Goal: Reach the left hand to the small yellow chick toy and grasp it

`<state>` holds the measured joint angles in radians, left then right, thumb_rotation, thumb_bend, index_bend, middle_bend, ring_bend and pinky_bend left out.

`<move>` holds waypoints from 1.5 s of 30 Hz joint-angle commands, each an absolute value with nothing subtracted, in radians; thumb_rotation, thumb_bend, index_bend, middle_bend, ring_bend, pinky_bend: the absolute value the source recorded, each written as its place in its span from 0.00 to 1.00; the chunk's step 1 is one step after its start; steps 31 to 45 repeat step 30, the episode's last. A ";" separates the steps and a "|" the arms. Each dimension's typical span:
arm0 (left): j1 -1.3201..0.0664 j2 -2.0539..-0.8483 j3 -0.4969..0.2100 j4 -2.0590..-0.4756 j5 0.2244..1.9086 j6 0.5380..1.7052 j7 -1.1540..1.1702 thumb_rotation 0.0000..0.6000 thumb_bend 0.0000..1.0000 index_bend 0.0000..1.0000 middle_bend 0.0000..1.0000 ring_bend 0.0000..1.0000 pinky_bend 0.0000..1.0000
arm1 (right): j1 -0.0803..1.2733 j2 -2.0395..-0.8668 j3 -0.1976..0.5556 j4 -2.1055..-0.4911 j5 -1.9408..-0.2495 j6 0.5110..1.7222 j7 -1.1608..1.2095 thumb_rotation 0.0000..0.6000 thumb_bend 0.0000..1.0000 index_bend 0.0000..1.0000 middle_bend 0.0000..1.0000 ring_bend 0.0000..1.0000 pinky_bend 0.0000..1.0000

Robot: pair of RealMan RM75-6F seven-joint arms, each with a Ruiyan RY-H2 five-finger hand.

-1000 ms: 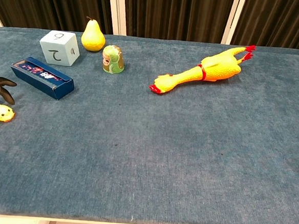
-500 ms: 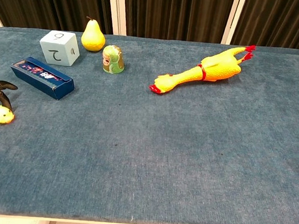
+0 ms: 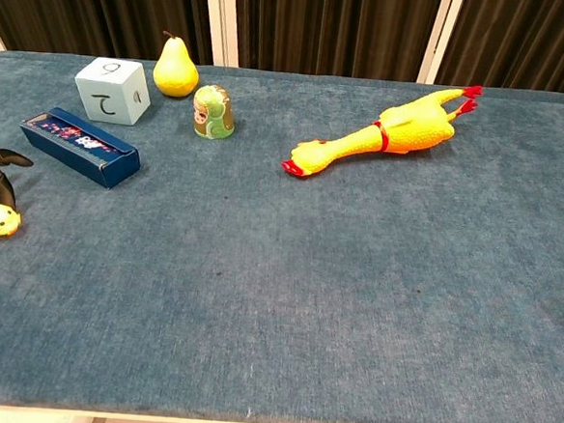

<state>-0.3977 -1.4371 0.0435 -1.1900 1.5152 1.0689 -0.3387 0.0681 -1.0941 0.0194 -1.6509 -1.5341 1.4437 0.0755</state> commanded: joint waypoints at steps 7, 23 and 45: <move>-0.437 -1.296 -0.008 -1.372 1.497 1.075 -0.289 1.00 0.33 0.53 0.07 0.00 0.12 | 0.070 -1.092 0.019 -1.652 -1.532 1.439 0.079 1.00 0.26 0.18 0.15 0.23 0.27; -0.581 -0.973 -0.181 -1.759 1.320 0.938 -0.206 1.00 0.34 0.53 0.07 0.00 0.12 | 0.072 -1.089 0.021 -1.654 -1.525 1.433 0.079 1.00 0.26 0.18 0.15 0.23 0.27; -0.606 -0.891 -0.217 -1.851 1.297 0.860 -0.368 1.00 0.34 0.53 0.07 0.00 0.12 | 0.076 -1.087 0.020 -1.655 -1.526 1.425 0.084 1.00 0.26 0.18 0.15 0.23 0.27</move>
